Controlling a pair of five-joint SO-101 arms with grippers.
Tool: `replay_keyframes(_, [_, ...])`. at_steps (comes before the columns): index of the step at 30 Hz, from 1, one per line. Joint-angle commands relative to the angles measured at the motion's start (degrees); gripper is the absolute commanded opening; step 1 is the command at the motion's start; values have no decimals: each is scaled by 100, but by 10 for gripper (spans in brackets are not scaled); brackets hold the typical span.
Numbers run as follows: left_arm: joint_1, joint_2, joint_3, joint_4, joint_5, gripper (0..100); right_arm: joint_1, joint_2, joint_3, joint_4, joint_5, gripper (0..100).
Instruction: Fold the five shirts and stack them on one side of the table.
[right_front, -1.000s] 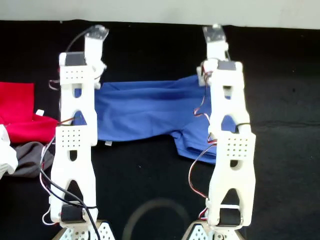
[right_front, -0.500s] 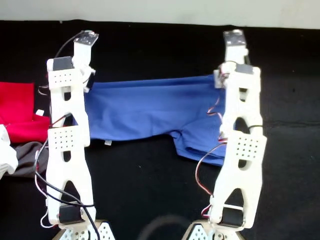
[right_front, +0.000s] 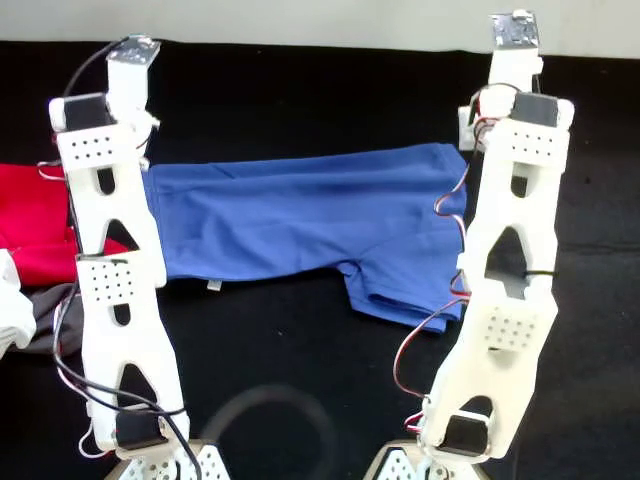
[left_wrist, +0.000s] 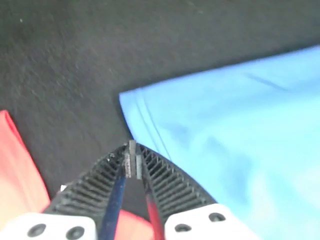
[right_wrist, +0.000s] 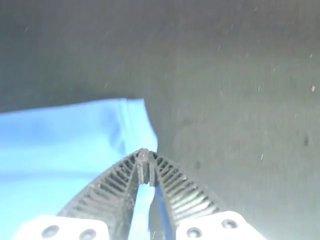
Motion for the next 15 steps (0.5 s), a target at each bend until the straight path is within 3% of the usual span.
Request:
replay_keyframes(1, [136, -787, -207, 202, 62, 8, -13, -593, -154, 444, 0, 12])
replay_keyframes(7, [136, -1613, 338, 237, 79, 8, -215, -989, -154, 1182, 0, 12])
replay_keyframes(15, [171, -3310, 3916, 202, 281, 9, -664, -1262, -154, 1771, 9, 12])
